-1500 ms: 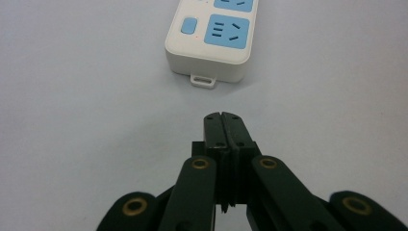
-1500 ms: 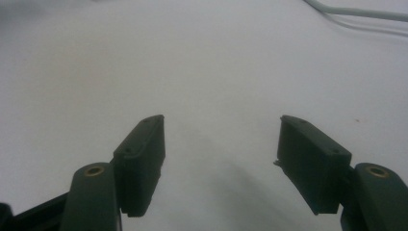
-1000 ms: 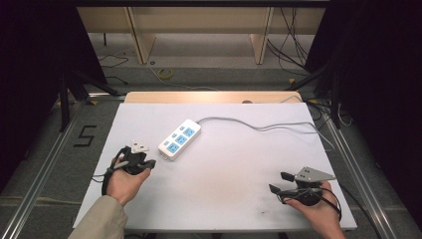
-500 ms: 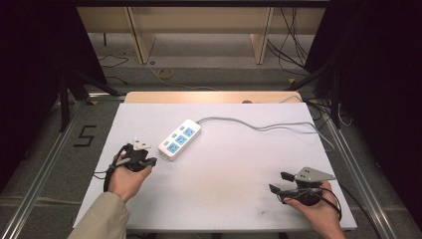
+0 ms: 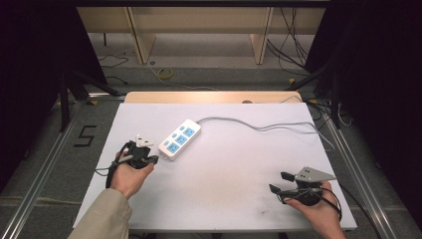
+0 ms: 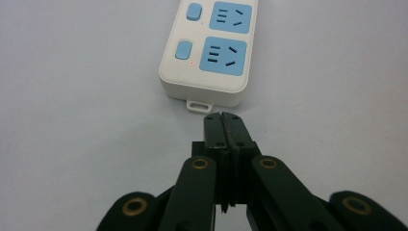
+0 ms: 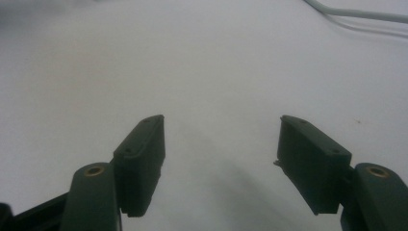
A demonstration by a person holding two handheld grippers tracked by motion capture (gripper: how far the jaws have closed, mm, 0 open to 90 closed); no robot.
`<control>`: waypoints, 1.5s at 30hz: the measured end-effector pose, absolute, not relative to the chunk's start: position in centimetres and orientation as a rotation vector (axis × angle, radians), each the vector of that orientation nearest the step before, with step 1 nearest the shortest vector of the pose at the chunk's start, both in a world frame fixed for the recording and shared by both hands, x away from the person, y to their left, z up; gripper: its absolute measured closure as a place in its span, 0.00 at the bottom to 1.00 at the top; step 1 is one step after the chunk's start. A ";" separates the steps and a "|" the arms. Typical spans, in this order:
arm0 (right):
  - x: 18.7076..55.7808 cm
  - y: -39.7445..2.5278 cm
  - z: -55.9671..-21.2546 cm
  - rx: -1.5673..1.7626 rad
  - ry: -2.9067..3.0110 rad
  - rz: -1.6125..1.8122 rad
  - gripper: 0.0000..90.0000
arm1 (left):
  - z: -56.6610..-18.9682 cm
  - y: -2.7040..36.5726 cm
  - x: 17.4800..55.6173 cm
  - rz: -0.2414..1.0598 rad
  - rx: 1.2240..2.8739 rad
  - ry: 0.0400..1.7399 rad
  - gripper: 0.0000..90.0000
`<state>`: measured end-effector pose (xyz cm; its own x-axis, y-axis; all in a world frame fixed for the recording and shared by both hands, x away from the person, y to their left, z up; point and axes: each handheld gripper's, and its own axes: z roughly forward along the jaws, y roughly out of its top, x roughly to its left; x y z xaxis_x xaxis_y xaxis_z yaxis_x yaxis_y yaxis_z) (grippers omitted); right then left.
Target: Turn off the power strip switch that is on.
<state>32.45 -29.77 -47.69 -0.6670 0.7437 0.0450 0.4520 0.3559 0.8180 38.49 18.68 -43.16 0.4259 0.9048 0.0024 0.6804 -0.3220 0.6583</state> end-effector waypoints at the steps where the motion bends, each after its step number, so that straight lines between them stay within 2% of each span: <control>1: 32.5 -29.8 -47.7 1.054 2.290 1.219 0.39 | -43.1 18.6 38.5 0.504 2.103 1.334 1.00; 45: 32.7 -29.7 -47.7 1.063 2.289 1.217 0.39 | -42.9 17.8 40.1 0.493 2.111 1.320 1.00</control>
<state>32.71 -29.72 -47.75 -0.6634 0.7467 0.0480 0.4572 0.3537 0.8160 40.06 17.75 -42.85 0.4376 0.8992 -0.0004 0.6785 -0.3300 0.6563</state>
